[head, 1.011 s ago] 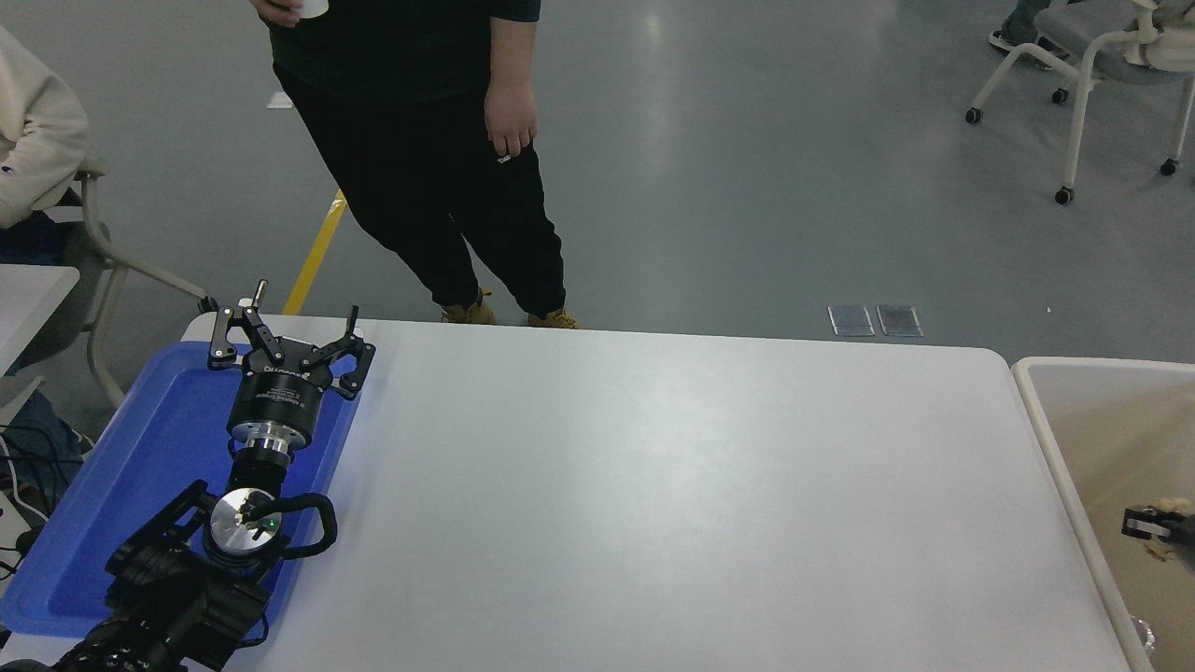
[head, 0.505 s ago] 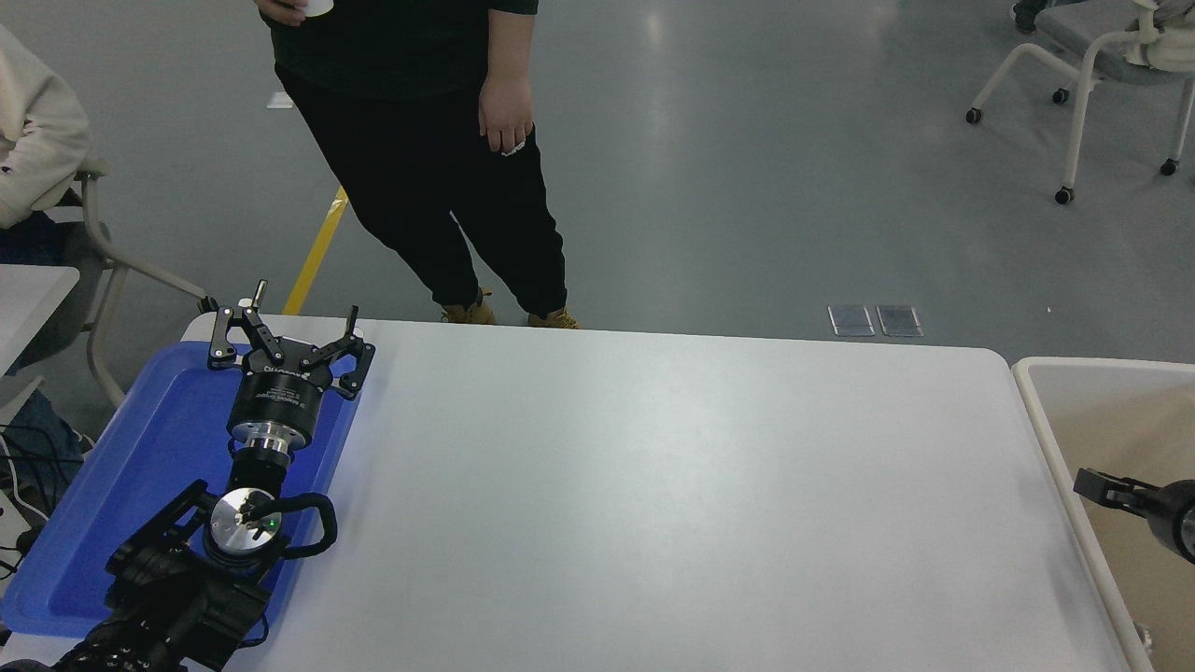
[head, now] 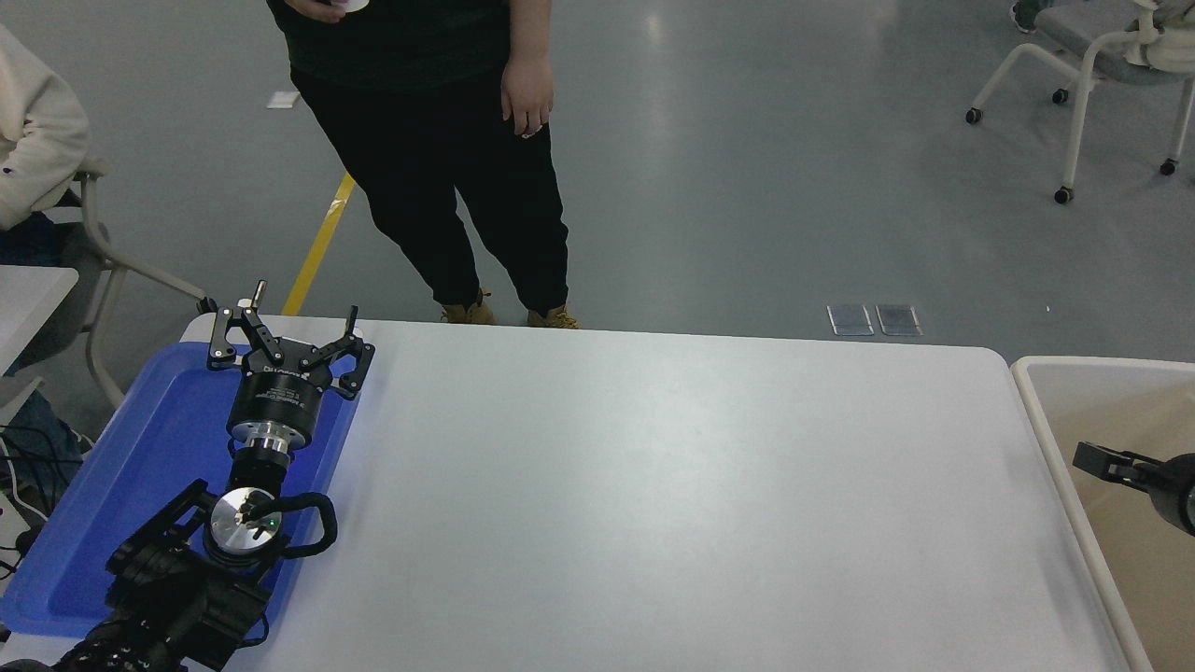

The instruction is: Pick up paper ball place in dustbin

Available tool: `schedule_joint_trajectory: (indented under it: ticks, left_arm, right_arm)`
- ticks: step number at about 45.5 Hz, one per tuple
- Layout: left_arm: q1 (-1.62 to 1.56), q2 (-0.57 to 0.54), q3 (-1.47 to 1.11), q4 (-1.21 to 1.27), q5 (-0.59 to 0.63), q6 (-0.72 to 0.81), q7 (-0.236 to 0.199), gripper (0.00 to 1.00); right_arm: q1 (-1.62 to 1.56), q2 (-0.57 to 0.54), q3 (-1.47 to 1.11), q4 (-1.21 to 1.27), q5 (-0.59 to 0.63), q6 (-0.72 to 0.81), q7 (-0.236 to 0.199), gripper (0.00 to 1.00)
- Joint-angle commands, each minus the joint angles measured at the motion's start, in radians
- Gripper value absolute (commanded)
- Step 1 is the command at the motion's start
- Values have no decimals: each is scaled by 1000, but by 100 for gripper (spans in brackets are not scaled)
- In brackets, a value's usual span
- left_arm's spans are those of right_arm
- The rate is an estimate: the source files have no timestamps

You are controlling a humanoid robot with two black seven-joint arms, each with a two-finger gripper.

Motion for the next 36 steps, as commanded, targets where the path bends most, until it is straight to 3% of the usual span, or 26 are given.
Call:
schedule_joint_trajectory:
  ticks: [1,7,12,26,36]
  left_arm:
    - [0,0,-1,-1,0,0,0,100]
    - [0,0,-1,0,0,0,2,100]
    - [0,0,-1,-1,0,0,0,100]
    - [0,0,1,0,0,-1,2,100]
    - [0,0,1,0,0,-1,2,100]
  right_arm:
    - [89,-26,9,75,0,31,1,100]
    - [108,-14,67,72,15,22,1,100]
    - [99,16,158,70,101,25,1,100]
    - [71,144,435,59,588,26,1,100]
    - [59,162,544,58,851,32,1,100]
